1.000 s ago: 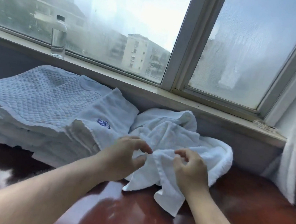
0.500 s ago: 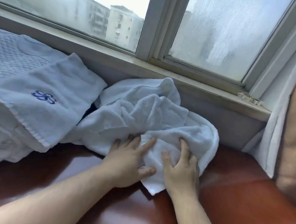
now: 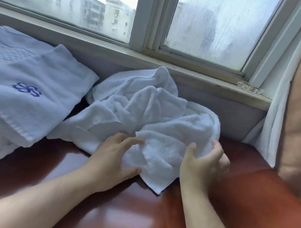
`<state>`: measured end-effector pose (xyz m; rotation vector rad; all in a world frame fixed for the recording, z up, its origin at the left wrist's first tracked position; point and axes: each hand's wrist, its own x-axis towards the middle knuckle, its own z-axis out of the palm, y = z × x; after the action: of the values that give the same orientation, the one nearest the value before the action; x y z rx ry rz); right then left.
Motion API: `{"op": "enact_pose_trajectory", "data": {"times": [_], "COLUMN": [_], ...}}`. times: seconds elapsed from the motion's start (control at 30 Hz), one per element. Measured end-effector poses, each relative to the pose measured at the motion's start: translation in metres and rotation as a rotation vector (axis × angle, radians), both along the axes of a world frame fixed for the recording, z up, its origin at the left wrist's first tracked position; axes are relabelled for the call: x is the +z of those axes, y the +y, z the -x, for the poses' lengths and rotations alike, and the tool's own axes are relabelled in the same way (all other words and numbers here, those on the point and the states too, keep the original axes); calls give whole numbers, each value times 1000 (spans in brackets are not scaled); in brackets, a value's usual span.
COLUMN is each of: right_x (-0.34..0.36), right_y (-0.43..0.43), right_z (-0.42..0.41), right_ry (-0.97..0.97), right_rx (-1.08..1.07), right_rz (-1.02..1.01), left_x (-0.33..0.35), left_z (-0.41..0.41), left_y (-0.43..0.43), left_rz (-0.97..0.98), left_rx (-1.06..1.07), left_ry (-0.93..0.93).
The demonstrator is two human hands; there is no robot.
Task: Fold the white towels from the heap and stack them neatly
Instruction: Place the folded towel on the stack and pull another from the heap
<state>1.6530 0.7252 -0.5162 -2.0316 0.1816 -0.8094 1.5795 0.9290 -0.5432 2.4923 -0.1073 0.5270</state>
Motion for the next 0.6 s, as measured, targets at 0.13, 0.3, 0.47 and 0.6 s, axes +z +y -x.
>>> {"op": "enact_pose_trajectory", "data": {"times": [0.13, 0.3, 0.47, 0.6], "right_x": [1, 6, 10, 21], "right_y": [-8, 2, 7, 13], "right_z": [-1, 9, 18, 26], "right_ry": [183, 19, -5, -37], "right_rx": [137, 298, 313, 473], "right_rz": [-314, -317, -223, -162], "left_x": [-2, 1, 8, 11], "left_z": [15, 7, 6, 11], "left_y": [0, -10, -4, 0], "left_rz": [-67, -170, 218, 524], "left_rx": [-3, 76, 17, -47], "left_ry": [16, 81, -9, -24]}}
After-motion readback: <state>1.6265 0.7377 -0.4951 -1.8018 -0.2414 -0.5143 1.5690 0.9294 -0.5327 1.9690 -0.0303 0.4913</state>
